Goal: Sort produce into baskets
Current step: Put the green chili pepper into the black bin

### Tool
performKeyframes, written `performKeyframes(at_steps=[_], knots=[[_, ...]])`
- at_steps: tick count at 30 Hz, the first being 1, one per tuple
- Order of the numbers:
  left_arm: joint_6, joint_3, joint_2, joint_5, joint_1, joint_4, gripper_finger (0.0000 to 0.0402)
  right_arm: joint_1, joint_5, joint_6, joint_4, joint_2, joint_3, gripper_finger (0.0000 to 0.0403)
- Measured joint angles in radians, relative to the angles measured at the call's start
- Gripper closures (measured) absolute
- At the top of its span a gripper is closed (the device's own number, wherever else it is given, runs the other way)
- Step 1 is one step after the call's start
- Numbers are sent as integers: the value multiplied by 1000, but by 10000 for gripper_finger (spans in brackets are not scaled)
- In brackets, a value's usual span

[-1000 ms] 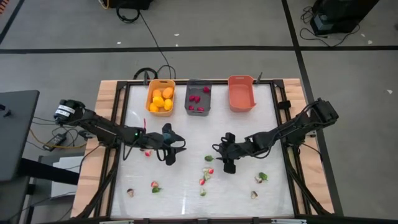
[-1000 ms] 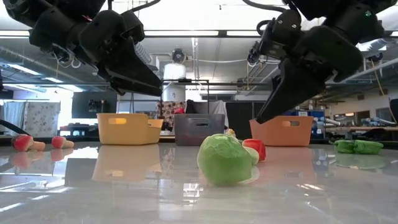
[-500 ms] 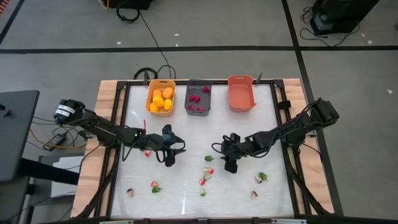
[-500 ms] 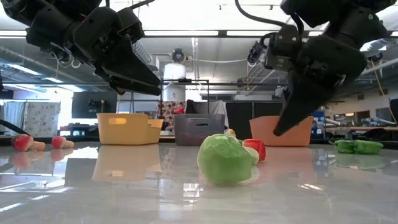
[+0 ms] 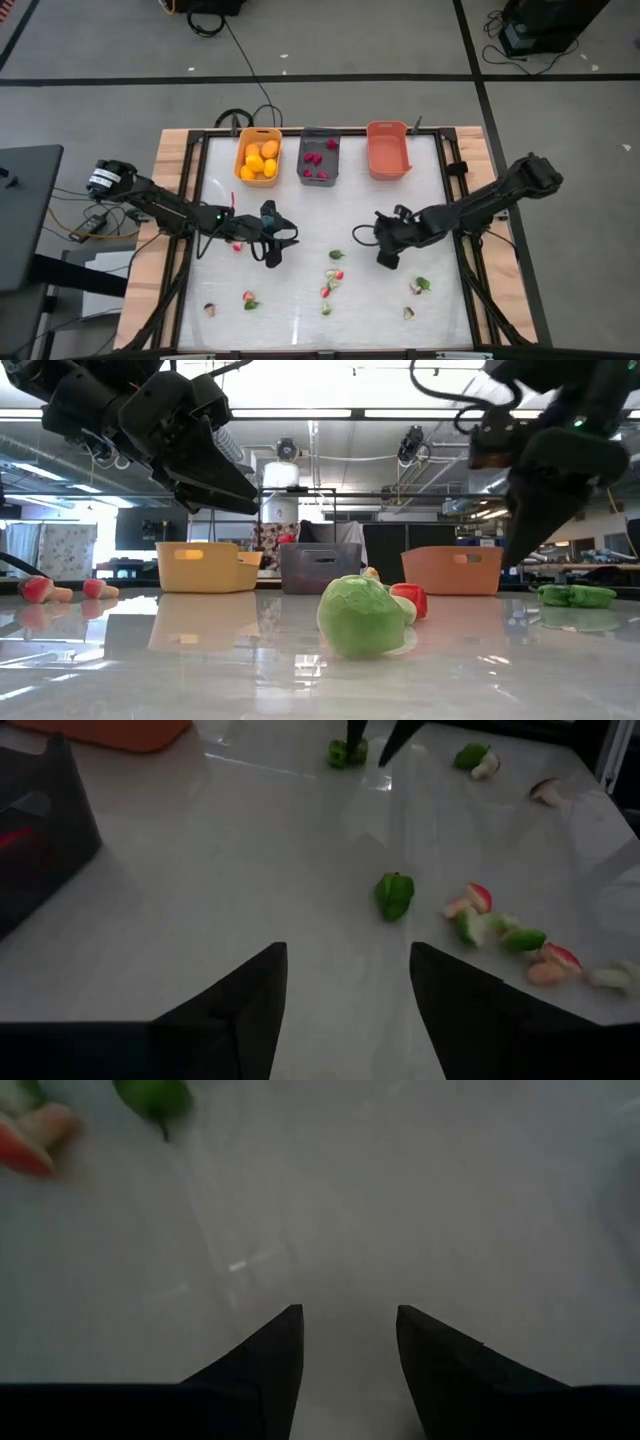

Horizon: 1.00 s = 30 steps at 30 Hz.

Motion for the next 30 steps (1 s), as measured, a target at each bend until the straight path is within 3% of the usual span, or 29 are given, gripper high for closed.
performKeyframes(at_steps=[5,9,18,30], knots=[[0,0,0,0,0,-1,184,37,-11,95,-122,-98,0,229],[-8,0,0,0,0,1,184,85,-32,137,-123,-143,0,229],[-18,1,49,0,-13,68,184,182,44,-15,300,-17,0,229],[26,1,191,0,-19,206,183,153,54,-387,749,244,0,229]])
